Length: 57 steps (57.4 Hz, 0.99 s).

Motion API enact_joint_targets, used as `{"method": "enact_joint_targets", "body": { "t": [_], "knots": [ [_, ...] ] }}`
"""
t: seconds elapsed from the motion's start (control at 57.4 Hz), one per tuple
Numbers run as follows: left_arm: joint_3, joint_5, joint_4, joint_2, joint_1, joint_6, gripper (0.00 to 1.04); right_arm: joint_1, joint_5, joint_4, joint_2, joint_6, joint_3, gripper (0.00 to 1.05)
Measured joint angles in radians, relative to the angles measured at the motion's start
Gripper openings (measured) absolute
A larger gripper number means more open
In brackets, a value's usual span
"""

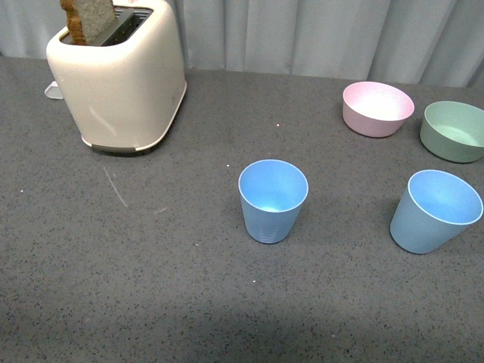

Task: Stack blue cups with both arms

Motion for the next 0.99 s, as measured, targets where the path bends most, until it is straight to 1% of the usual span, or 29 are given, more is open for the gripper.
{"method": "enact_joint_targets", "body": {
  "t": [0.279,0.592,0.609,0.662,0.679,0.853,0.905,0.94,0.993],
  "knots": [
    [0.0,0.0,-0.142,-0.145,0.0,0.0,0.04,0.0,0.0,0.0,0.0,0.0,0.0,0.95],
    [0.0,0.0,-0.221,-0.223,0.0,0.0,0.04,0.0,0.0,0.0,0.0,0.0,0.0,0.95],
    [0.0,0.0,-0.233,-0.235,0.0,0.0,0.04,0.0,0.0,0.0,0.0,0.0,0.0,0.95],
    [0.0,0.003,-0.362,-0.33,0.0,0.0,0.04,0.0,0.0,0.0,0.0,0.0,0.0,0.95],
    [0.0,0.002,-0.383,-0.352,0.0,0.0,0.04,0.0,0.0,0.0,0.0,0.0,0.0,0.95],
    [0.0,0.002,-0.398,-0.393,0.0,0.0,0.04,0.0,0.0,0.0,0.0,0.0,0.0,0.95],
    [0.0,0.002,-0.398,-0.393,0.0,0.0,0.11,0.0,0.0,0.0,0.0,0.0,0.0,0.95],
    [0.0,0.002,-0.398,-0.393,0.0,0.0,0.18,0.0,0.0,0.0,0.0,0.0,0.0,0.95],
    [0.0,0.002,-0.398,-0.394,0.0,0.0,0.25,0.0,0.0,0.0,0.0,0.0,0.0,0.95]
  ]
}}
